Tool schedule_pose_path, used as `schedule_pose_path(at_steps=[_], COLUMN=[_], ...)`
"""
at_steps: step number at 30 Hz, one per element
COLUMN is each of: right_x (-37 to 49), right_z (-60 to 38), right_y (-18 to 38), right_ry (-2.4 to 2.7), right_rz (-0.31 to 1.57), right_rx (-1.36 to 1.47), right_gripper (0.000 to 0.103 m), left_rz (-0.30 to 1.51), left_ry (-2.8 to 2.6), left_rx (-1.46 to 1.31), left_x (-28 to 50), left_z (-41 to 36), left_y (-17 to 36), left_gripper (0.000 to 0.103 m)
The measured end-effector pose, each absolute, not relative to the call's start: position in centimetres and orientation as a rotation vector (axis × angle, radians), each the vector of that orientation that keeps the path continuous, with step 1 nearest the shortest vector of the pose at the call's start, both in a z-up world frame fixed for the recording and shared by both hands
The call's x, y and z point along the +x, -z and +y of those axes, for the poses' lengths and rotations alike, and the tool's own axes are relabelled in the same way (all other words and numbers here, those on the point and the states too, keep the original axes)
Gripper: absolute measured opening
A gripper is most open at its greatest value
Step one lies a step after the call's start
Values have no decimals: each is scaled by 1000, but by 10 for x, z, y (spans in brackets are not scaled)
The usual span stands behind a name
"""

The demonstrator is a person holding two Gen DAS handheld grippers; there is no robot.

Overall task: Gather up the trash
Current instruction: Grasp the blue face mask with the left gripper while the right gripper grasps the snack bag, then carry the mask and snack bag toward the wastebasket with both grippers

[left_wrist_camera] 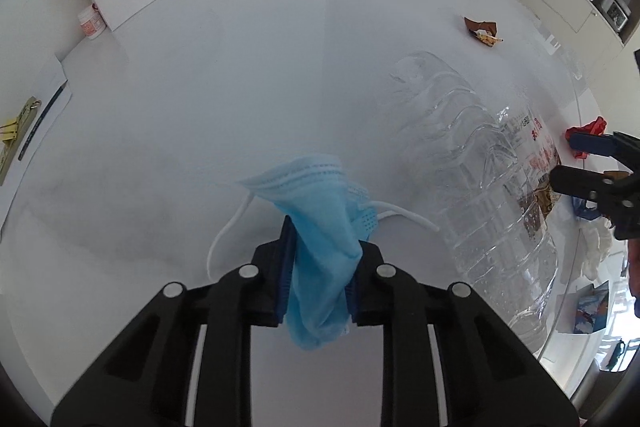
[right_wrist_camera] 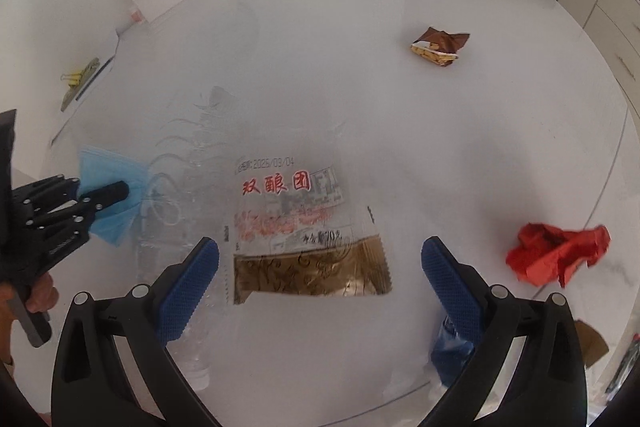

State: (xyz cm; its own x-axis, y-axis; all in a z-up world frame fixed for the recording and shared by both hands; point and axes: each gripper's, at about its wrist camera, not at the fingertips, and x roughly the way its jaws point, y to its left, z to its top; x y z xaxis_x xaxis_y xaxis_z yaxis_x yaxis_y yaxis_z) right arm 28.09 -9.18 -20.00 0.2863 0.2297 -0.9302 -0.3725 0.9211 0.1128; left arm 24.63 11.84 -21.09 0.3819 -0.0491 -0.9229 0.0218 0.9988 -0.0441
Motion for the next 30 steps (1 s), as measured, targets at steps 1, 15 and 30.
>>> schedule_pose_path(at_steps=[1,15,30], right_x=[284,290,188], right_z=[-89,-90,-152], right_y=[204,210,144], right_ry=[-414,-471,-326], right_rz=[1223,1228,1136], right_rx=[-146,-156,-48], right_gripper=[101,59,59], left_rz=[1179,1159,1080], left_ry=[40,29,142], left_rx=[-32,-118,-51], left_x=[246,228,159], left_z=[120,129,104], left_y=[210,191,129], left_gripper=[21,21,21])
